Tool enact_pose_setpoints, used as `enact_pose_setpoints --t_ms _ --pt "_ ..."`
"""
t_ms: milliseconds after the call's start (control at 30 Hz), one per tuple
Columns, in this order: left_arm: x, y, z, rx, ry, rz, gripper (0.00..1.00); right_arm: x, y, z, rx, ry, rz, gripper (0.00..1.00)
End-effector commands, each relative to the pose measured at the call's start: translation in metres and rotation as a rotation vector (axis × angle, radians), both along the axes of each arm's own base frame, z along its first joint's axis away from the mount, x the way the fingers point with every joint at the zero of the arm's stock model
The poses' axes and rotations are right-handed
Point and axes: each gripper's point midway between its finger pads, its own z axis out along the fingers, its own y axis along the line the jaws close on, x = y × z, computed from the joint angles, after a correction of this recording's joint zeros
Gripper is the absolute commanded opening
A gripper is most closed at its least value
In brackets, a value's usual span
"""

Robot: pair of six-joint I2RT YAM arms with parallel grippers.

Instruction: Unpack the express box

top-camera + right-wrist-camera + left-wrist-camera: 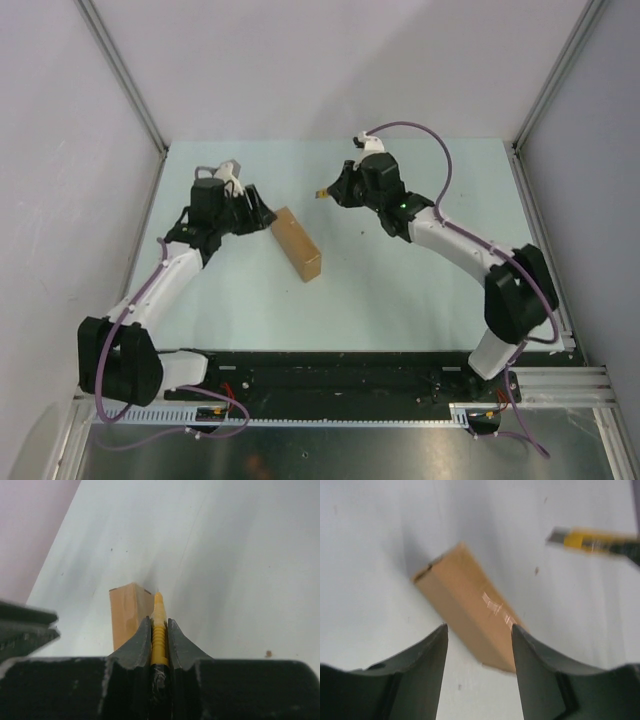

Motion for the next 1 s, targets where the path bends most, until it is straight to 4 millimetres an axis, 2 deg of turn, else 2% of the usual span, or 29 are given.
enact_pose_setpoints --t_ms 0,33,100,133,167,233,267,300,367,400,433,467,533,633,667,733,833,967 --pt "0.04 -0.002 0.05 0.039 -0.162 -0.025 0.58 -0.045 -0.006 0.055 -0.111 -0.104 0.018 0.0" --pt "0.049 -0.005 0.065 0.032 -0.19 -0.028 0.59 -0.069 0.005 0.043 -0.16 -0.106 0.082 0.0" --pt "0.064 -0.009 0.058 0.035 -0.169 -0.028 0.59 -0.096 0.007 0.033 -0.212 -0.107 0.121 0.0" --pt "0.074 -0.01 0.073 0.026 -0.197 -0.023 0.59 -0.112 0.004 0.029 -0.232 -0.115 0.151 0.0" --pt "0.084 -0.014 0.062 0.024 -0.166 -0.028 0.59 -0.136 0.015 0.026 -0.236 -0.125 0.207 0.0" --pt "0.097 -0.026 0.071 -0.012 -0.177 -0.071 0.6 -0.159 0.018 0.029 -0.22 -0.15 0.262 0.0" --pt "0.101 -0.03 0.07 -0.024 -0.17 -0.085 0.6 -0.179 0.027 0.015 -0.228 -0.152 0.317 0.0" --pt "0.108 -0.036 0.055 -0.033 -0.132 -0.104 0.59 -0.184 0.028 0.012 -0.231 -0.159 0.318 0.0" --pt "0.114 -0.046 0.056 -0.057 -0.128 -0.146 0.59 -0.196 0.036 -0.004 -0.266 -0.171 0.345 0.0" --pt "0.117 -0.051 0.043 -0.053 -0.103 -0.169 0.59 -0.192 0.035 -0.01 -0.298 -0.183 0.311 0.0" --pt "0.116 -0.057 0.043 -0.068 -0.102 -0.201 0.59 -0.19 0.036 -0.015 -0.32 -0.19 0.301 0.0" --pt "0.115 -0.063 0.038 -0.075 -0.087 -0.223 0.59 -0.185 0.04 -0.024 -0.359 -0.213 0.288 0.0" --pt "0.111 -0.075 0.023 -0.087 -0.055 -0.283 0.59 -0.183 0.047 -0.03 -0.38 -0.242 0.264 0.0" --pt "0.105 -0.092 0.004 -0.077 -0.025 -0.345 0.58 -0.169 0.058 -0.042 -0.388 -0.27 0.209 0.0" --pt "0.102 -0.101 0.001 -0.069 -0.026 -0.372 0.58 -0.167 0.062 -0.041 -0.371 -0.281 0.194 0.0" --pt "0.1 -0.108 -0.008 -0.05 -0.024 -0.403 0.56 -0.161 0.065 -0.053 -0.393 -0.284 0.176 0.0" --pt "0.095 -0.116 -0.021 -0.05 -0.001 -0.439 0.54 -0.154 0.065 -0.059 -0.412 -0.296 0.128 0.0" --pt "0.087 -0.119 -0.037 -0.056 0.035 -0.472 0.5 -0.147 0.053 -0.061 -0.441 -0.295 0.059 0.0"
